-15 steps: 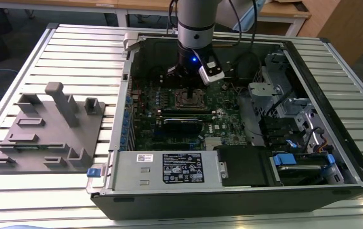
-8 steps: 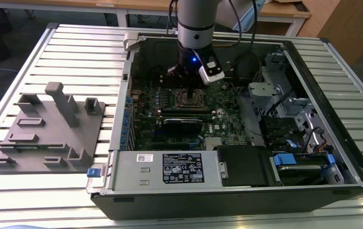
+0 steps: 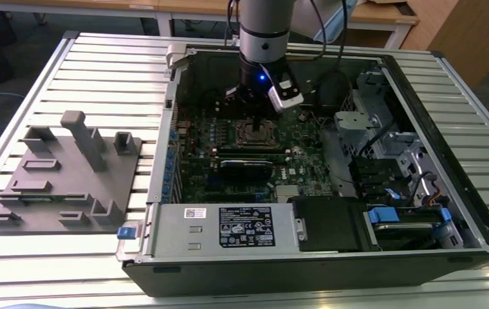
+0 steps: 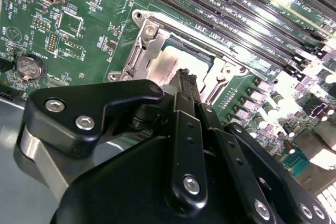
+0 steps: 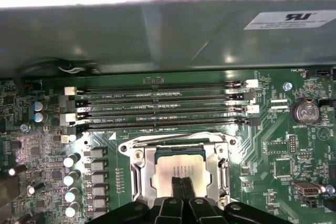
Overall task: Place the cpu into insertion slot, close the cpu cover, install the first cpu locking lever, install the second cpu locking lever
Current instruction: 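Install the second cpu locking lever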
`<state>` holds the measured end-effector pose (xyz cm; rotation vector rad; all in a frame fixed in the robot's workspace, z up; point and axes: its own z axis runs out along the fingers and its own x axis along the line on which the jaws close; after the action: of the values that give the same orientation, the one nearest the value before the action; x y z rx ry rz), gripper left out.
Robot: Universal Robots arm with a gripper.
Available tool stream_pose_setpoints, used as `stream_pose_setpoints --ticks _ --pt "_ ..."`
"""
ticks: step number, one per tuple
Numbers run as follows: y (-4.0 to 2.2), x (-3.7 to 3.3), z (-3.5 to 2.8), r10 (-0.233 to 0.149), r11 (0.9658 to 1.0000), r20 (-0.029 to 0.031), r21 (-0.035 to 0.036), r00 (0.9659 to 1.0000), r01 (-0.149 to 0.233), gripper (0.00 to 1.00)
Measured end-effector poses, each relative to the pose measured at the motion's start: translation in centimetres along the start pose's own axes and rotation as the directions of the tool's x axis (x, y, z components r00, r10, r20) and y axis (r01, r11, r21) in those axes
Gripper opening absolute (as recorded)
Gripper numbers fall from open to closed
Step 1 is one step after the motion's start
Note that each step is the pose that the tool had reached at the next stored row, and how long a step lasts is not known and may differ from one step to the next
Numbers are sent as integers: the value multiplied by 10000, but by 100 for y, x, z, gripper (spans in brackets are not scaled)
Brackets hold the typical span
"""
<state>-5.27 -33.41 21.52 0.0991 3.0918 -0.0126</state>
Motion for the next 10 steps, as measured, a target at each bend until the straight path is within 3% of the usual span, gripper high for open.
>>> stream_pose_setpoints --ticks 10 --pt "-1 -5 -112 0 10000 0 0 10000 0 11"
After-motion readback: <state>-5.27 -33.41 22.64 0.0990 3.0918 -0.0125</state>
